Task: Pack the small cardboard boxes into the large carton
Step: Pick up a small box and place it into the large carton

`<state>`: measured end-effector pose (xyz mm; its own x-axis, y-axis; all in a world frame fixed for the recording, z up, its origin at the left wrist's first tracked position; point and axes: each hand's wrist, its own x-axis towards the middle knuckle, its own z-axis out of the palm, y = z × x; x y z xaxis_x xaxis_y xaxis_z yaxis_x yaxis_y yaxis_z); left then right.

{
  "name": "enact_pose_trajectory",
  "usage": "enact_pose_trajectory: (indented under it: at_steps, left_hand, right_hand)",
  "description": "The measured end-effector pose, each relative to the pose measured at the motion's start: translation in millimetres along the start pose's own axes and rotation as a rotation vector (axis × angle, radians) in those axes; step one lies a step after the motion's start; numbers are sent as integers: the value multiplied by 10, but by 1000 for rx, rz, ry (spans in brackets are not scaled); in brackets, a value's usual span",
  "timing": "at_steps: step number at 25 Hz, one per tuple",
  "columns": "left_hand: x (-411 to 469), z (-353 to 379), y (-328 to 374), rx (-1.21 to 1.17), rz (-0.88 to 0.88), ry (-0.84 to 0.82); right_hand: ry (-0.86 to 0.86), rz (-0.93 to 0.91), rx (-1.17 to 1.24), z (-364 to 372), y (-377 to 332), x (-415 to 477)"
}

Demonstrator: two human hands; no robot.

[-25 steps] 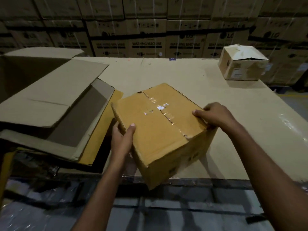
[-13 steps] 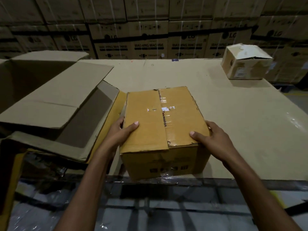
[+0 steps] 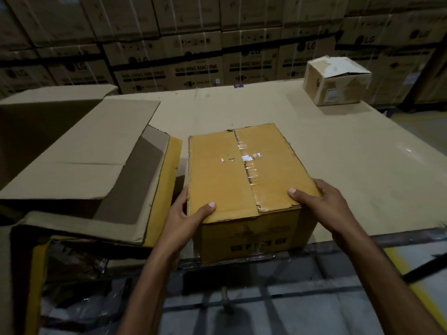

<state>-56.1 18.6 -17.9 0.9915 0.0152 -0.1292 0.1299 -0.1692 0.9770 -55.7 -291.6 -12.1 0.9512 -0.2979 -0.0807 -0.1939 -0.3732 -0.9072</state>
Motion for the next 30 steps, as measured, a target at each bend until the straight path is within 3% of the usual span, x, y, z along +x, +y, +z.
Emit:
enact_pose_trajectory:
  at_steps: [5, 11, 18, 30]
  left_hand:
    - [-53, -185, 219, 11, 182, -23]
    - [-343, -368, 917, -8, 447, -95]
    - [-892, -779, 1551, 52, 655, 116]
    - [-1519, -2176, 1559, 134, 799, 322]
  right_hand:
    - [87, -113, 127, -117, -164, -392]
    - [284, -429, 248, -392, -805, -864]
    - [192, -633, 352, -389, -1501, -1197]
    - [16, -670, 458, 723, -2176, -1587]
